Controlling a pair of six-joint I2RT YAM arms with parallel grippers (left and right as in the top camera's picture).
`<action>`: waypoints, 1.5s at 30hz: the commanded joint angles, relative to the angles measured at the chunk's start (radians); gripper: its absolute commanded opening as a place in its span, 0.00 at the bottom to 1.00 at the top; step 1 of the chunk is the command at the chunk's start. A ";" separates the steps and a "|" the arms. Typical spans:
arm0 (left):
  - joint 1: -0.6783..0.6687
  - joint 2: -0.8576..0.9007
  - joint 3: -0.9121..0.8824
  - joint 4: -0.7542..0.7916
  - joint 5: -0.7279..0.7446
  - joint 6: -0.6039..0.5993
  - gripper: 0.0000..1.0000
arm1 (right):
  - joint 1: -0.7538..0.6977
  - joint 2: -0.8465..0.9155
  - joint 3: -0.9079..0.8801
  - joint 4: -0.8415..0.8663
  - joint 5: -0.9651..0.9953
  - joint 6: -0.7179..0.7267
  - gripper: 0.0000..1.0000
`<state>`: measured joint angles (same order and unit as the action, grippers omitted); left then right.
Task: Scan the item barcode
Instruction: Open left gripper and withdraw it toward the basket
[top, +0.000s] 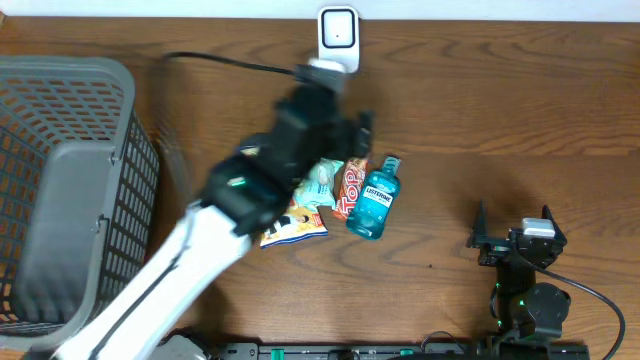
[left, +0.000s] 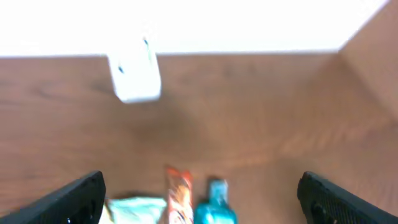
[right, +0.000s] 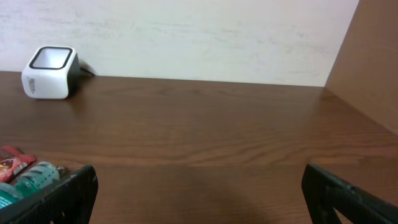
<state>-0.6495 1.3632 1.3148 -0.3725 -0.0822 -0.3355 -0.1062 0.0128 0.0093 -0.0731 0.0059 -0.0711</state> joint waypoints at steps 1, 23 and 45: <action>0.102 -0.156 0.026 -0.008 -0.024 0.069 0.98 | -0.004 -0.004 -0.004 -0.001 -0.005 -0.013 0.99; 0.533 -0.492 0.027 0.044 -0.431 0.248 0.98 | -0.005 -0.004 -0.004 -0.002 -0.005 -0.013 0.99; 0.535 -0.651 0.570 -0.411 -0.143 0.368 0.98 | -0.005 -0.004 -0.004 -0.001 -0.005 -0.013 0.99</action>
<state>-0.1177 0.7719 1.7706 -0.7334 -0.4187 0.0086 -0.1062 0.0128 0.0093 -0.0727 0.0059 -0.0711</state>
